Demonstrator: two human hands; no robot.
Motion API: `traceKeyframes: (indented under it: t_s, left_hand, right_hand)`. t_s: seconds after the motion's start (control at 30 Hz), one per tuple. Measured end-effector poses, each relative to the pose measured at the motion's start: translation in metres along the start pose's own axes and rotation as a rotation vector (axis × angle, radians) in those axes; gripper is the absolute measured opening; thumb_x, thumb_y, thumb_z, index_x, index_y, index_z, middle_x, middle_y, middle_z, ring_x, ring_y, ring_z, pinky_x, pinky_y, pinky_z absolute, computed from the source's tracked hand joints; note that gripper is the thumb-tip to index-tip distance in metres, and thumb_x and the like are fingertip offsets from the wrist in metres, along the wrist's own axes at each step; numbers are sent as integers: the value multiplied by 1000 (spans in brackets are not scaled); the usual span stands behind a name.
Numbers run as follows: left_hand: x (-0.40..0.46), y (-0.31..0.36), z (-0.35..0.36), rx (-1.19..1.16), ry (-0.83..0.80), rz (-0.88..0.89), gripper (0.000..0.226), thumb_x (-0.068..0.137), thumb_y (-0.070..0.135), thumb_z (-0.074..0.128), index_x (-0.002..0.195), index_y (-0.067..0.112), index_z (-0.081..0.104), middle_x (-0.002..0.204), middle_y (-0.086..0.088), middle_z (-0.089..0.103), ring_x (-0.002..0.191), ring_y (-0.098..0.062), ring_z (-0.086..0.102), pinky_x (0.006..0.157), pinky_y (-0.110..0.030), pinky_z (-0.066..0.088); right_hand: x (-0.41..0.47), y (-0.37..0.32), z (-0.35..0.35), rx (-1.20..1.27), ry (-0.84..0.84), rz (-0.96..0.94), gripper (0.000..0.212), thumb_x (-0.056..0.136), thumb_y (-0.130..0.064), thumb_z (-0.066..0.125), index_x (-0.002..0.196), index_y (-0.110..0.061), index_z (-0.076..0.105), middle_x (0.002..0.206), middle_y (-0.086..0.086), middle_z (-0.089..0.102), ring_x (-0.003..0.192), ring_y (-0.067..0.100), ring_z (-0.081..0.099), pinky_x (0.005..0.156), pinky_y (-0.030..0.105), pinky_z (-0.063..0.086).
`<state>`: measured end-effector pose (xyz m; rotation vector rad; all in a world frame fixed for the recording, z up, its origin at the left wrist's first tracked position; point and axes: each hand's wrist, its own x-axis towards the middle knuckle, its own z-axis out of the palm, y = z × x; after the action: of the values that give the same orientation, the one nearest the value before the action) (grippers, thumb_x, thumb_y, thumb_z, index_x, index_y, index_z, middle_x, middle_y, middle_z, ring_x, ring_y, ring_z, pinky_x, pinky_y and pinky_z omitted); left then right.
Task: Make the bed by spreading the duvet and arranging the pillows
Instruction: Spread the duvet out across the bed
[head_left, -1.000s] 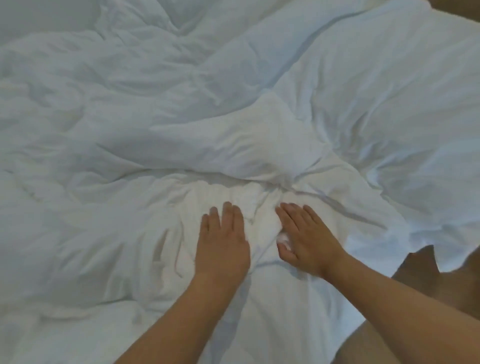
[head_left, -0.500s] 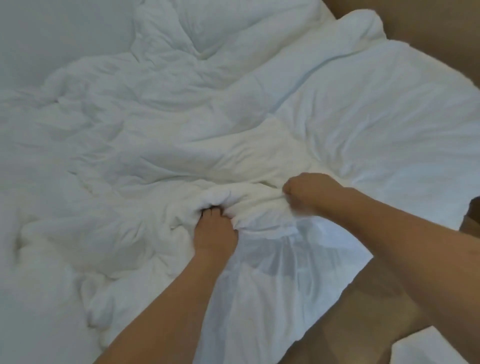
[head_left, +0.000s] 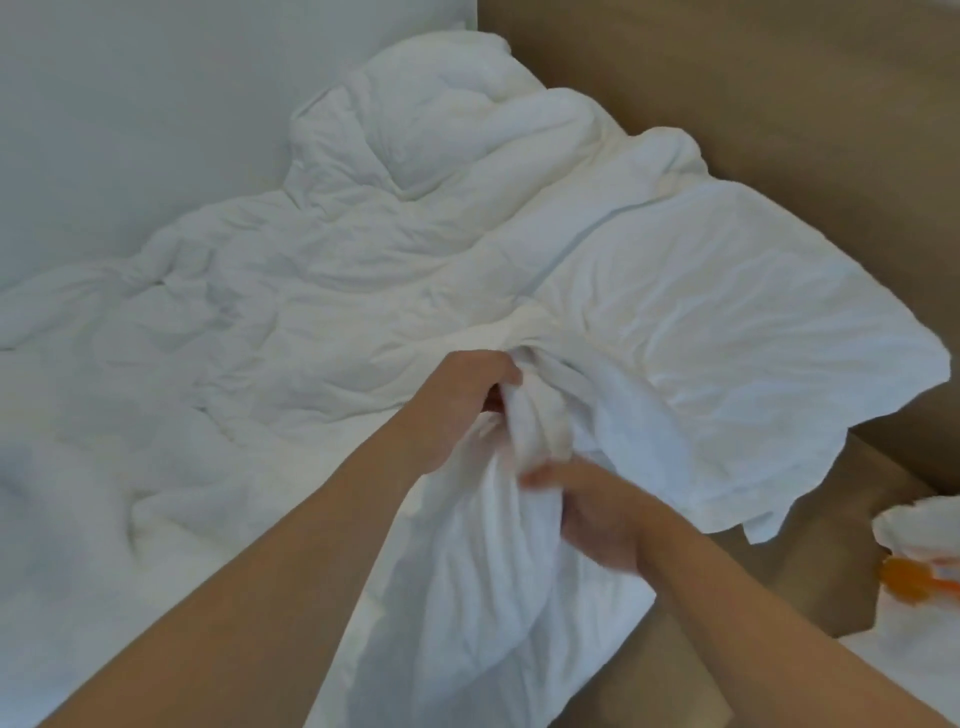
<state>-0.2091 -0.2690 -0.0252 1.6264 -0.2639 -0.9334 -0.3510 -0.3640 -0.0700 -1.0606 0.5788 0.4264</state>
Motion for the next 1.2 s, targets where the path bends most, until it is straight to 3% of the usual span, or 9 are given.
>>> traceKeyframes:
  t_s: [0.2,0.33,0.5,0.67,0.8,0.87,0.97,1.1,1.2]
  left_hand:
    - [-57,-104,-16,924,237,109,58,70,67,39,107,24,47,105,8,44,101,-20,49,82,-36,44]
    - [-116,-203,-43,1498,42,-218,93,65,67,56,144,23,36,147,-8,31,133,-33,37,96,-58,38]
    - [-96,-230,-131,1168,92,-687,40,89,38,40,122,21,51,132,-7,45,124,-28,44,103,-46,36]
    - [-109,-233,-161,1450,-294,-510,74,79,61,52,144,35,29,158,3,13,147,-27,-1,108,-68,-4]
    - [-153,-258,-191,1786,-546,-312,116,67,61,69,153,31,-4,161,-5,-14,145,-33,-19,99,-73,-16]
    - [-165,-270,-217,1906,-449,-108,92,81,39,64,153,26,9,161,-15,-6,146,-38,-10,100,-75,-11]
    - [-155,-276,-260,1865,-155,85,47,63,18,68,110,17,66,116,-20,63,115,-41,57,103,-70,25]
    - [-124,-224,-278,1374,-2,16,39,72,28,50,110,28,60,100,-3,68,98,-31,63,83,-36,49]
    - [-115,-187,-297,1197,79,114,32,75,33,50,106,33,57,102,7,66,96,-23,60,82,-32,46]
  right_hand:
    - [55,-75,-22,276,690,-193,38,90,-28,66,124,-11,62,105,5,69,77,15,64,65,27,54]
    - [57,-104,-31,638,533,-332,35,95,-25,59,126,-9,60,118,7,68,99,22,68,85,38,55]
    - [80,-65,6,228,393,-177,58,63,-26,75,116,-7,61,139,17,53,108,23,57,104,35,37]
    - [104,46,64,-307,663,92,99,70,-27,73,151,-16,17,153,8,25,135,30,34,109,42,33]
    - [108,136,127,-924,415,349,89,82,-30,58,153,-16,7,158,9,11,141,31,26,113,43,29]
    - [106,166,162,-1133,173,376,76,80,-33,54,149,-19,24,151,6,27,134,27,36,109,42,35]
    - [108,191,209,-1243,-36,441,86,78,-47,62,149,-19,22,146,5,37,129,27,43,103,40,40]
    - [114,210,258,-1365,151,336,116,72,-62,65,153,-19,-6,153,9,20,137,31,31,111,48,28]
    - [128,195,261,-1263,466,64,54,87,-27,50,138,-17,36,128,7,53,113,28,55,88,34,42]
